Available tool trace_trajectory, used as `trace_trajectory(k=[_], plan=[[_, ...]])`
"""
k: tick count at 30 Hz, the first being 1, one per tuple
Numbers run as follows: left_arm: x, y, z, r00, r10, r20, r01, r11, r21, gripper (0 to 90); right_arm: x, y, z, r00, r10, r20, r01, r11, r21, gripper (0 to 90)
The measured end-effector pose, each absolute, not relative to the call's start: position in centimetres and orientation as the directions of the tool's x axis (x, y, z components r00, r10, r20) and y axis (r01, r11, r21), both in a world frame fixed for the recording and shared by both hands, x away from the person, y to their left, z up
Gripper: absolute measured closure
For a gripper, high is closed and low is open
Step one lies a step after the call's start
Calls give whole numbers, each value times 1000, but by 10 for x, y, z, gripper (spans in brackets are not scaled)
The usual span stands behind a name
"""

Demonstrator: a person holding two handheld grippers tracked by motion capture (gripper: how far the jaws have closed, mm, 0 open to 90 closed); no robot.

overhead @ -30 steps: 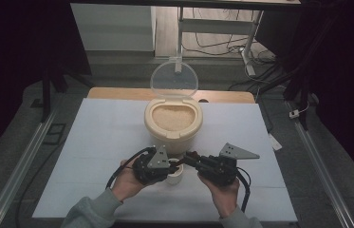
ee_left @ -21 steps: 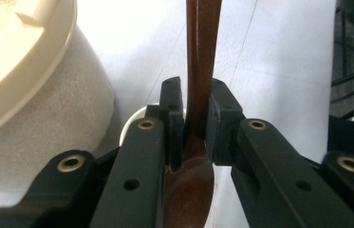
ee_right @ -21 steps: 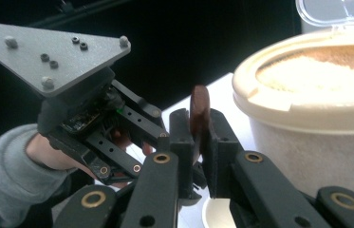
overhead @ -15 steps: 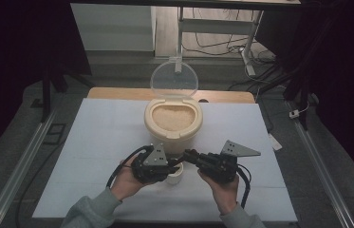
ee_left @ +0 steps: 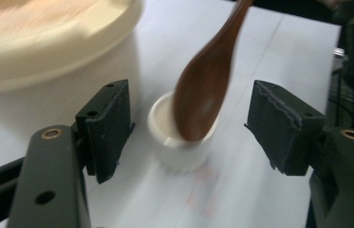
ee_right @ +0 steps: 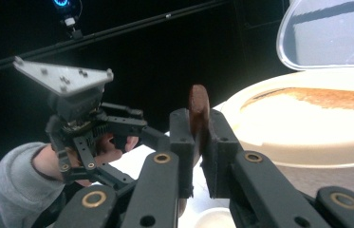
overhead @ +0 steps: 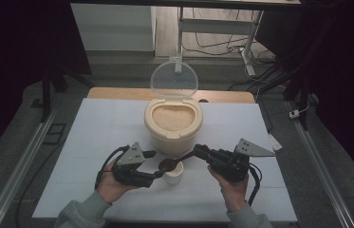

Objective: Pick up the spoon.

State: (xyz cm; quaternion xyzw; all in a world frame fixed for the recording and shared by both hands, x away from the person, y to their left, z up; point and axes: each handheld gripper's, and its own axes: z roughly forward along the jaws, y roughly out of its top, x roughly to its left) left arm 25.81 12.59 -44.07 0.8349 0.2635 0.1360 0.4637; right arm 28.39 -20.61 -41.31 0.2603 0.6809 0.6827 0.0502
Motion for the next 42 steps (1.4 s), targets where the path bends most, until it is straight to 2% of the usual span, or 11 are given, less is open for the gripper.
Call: trace_trajectory(k=[6,23,42], plan=[[258,162,-457,767,639,-59,375,-371,849,276,288,-217,-413,-846,440,301,288,-97,953,833],[237,235,-496,665,739,-109,486,-317,814,255,288,-242,-400,-834,489,254,218,-131,967,833],[240,241,-504,643,753,-138,525,-302,795,223,290,-260,-395,-807,536,247,185,-169,968,833]])
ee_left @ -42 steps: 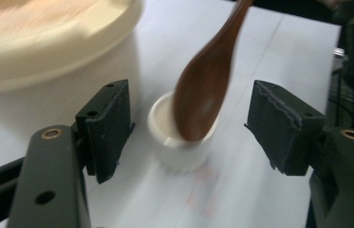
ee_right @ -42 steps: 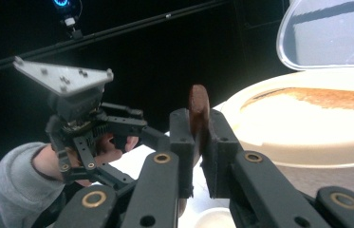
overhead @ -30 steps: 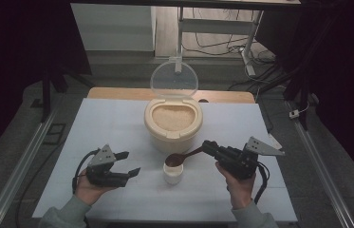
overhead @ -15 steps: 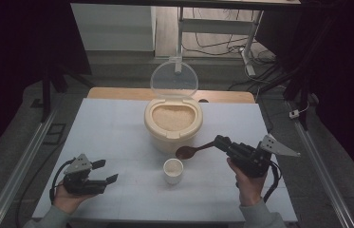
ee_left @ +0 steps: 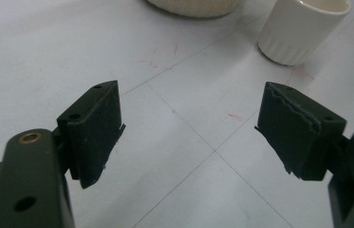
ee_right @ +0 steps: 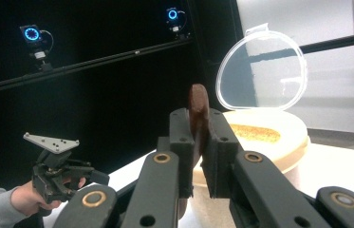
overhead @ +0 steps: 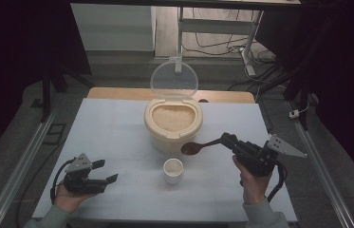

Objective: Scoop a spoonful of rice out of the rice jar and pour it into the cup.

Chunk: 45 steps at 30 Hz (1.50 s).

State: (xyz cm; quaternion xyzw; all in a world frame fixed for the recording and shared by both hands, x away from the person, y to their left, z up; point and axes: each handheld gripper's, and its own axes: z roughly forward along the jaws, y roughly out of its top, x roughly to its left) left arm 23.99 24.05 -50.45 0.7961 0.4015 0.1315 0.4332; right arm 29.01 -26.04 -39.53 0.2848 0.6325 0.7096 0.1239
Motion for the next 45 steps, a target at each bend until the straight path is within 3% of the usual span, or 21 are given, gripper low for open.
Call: trace_trajectory(k=[14,33,45], plan=[[242,234,-507,660,737,-147,532,-320,784,211,306,-256,-372,-804,542,244,142,-223,964,833],[242,233,-505,664,733,-146,528,-322,786,210,348,-236,-347,-757,613,226,131,-196,972,833],[243,232,-507,667,729,-153,537,-328,778,205,379,-216,-354,-686,699,202,172,-115,978,832]])
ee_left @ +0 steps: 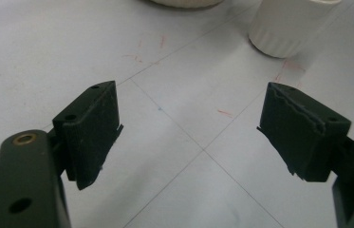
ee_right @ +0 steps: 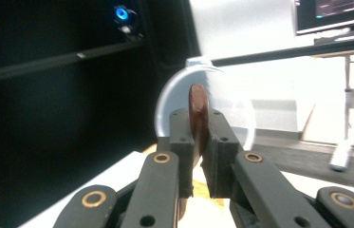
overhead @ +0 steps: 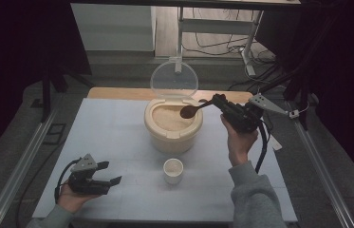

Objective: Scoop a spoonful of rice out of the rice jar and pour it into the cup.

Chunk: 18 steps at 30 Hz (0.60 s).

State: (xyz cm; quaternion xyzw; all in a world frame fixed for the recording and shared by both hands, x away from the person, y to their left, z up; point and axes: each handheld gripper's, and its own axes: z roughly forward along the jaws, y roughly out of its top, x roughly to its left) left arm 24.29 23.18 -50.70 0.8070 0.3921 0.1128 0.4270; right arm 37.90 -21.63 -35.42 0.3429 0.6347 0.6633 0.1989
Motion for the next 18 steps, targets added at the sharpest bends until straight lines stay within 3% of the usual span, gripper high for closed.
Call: trace_trajectory(k=[12,18], plan=[[243,230,-507,667,728,-157,541,-330,773,203,386,-194,-360,-631,775,39,154,75,985,832],[243,230,-508,669,727,-156,541,-332,773,203,392,-182,-375,-639,767,59,194,86,977,831]])
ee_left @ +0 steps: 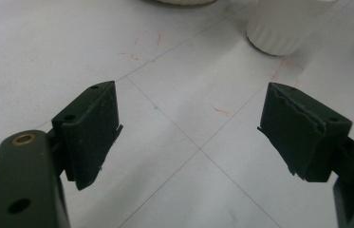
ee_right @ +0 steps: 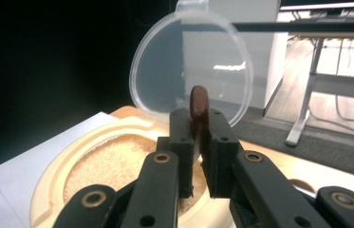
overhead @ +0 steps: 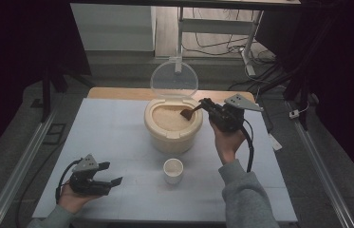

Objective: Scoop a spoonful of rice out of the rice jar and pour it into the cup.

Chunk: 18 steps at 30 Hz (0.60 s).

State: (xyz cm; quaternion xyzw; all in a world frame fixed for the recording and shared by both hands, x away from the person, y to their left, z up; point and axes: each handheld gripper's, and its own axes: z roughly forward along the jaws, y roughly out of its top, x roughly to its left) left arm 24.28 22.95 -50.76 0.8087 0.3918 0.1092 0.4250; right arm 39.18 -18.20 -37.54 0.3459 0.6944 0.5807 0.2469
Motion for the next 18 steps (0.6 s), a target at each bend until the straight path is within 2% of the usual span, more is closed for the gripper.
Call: trace_trajectory(k=[7,18], plan=[[243,228,-507,672,724,-159,540,-331,774,203,398,-177,-386,-630,764,138,255,35,966,832],[243,227,-508,676,719,-158,539,-337,772,204,407,-187,-402,-589,723,361,381,-146,913,824]])
